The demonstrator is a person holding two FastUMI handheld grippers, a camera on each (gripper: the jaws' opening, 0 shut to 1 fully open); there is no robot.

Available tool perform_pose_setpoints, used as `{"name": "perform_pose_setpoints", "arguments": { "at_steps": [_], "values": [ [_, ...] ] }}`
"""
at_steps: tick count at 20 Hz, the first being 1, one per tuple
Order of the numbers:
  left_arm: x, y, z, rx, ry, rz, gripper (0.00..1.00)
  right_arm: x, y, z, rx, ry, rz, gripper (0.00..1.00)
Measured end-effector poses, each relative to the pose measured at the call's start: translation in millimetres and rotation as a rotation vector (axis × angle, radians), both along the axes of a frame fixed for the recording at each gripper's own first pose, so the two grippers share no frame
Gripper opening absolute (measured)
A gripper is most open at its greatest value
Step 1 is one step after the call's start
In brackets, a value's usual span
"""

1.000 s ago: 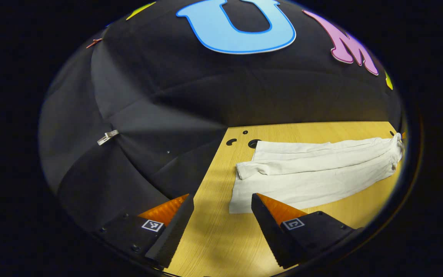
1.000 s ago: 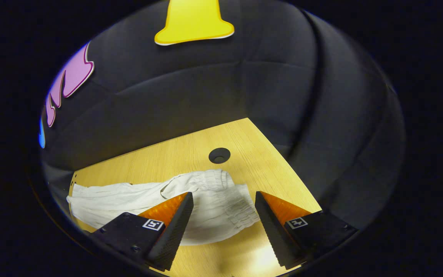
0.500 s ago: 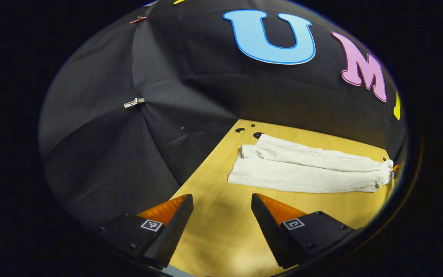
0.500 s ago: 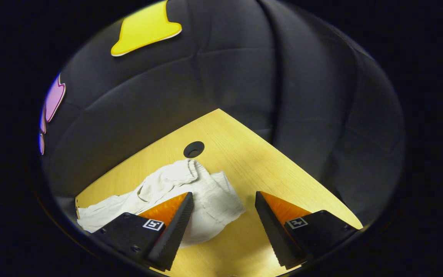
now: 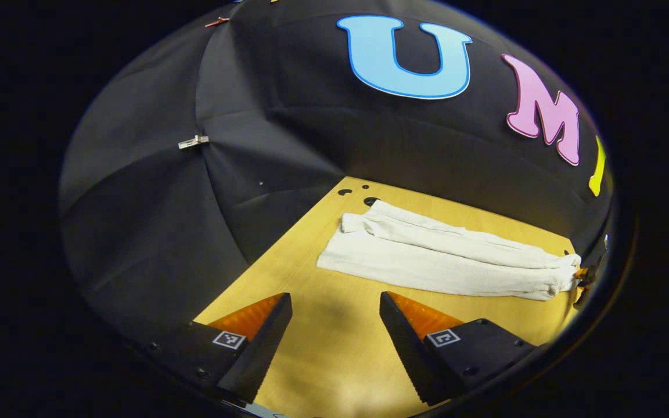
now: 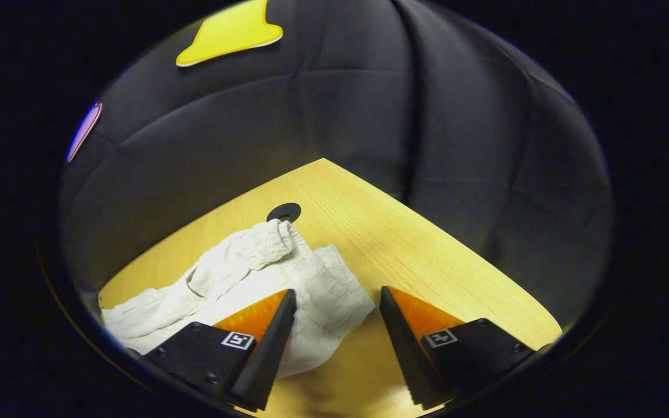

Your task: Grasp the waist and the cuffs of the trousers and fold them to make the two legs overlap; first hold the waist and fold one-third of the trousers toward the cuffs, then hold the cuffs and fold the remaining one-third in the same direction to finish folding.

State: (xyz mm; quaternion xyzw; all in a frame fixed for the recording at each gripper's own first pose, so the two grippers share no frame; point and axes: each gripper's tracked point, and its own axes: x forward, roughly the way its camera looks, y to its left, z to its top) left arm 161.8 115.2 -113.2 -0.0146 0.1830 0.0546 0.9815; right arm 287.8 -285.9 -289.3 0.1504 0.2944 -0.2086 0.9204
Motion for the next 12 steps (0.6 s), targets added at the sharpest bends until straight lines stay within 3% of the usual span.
{"name": "perform_pose_setpoints", "arguments": {
  "at_steps": [1, 2, 5, 7, 8, 9, 12],
  "values": [
    [4, -3, 0, 0.016, -0.002, -0.007, 0.97, 3, 0, -2, -0.011, -0.002, -0.008, 0.78],
    [7, -7, 0, 0.025, -0.003, -0.017, 0.97, 3, 1, -3, 0.002, -0.003, -0.003, 0.74],
    [10, -20, -3, 0.033, 0.000, -0.060, 0.97, 2, 8, -5, 0.041, -0.008, -0.016, 0.43],
    [10, -26, -3, 0.047, -0.003, -0.072, 0.98, 2, 8, -4, 0.083, -0.019, -0.023, 0.28],
    [9, -28, -3, 0.049, -0.004, -0.074, 0.98, 3, 8, -6, 0.115, -0.021, -0.031, 0.32],
    [7, -30, -2, 0.046, -0.009, -0.076, 0.98, 3, 8, -3, 0.147, -0.037, -0.049, 0.22],
    [3, -31, -7, 0.034, -0.003, -0.083, 0.97, 3, 8, -2, 0.200, -0.044, -0.053, 0.17]
  ]
}}
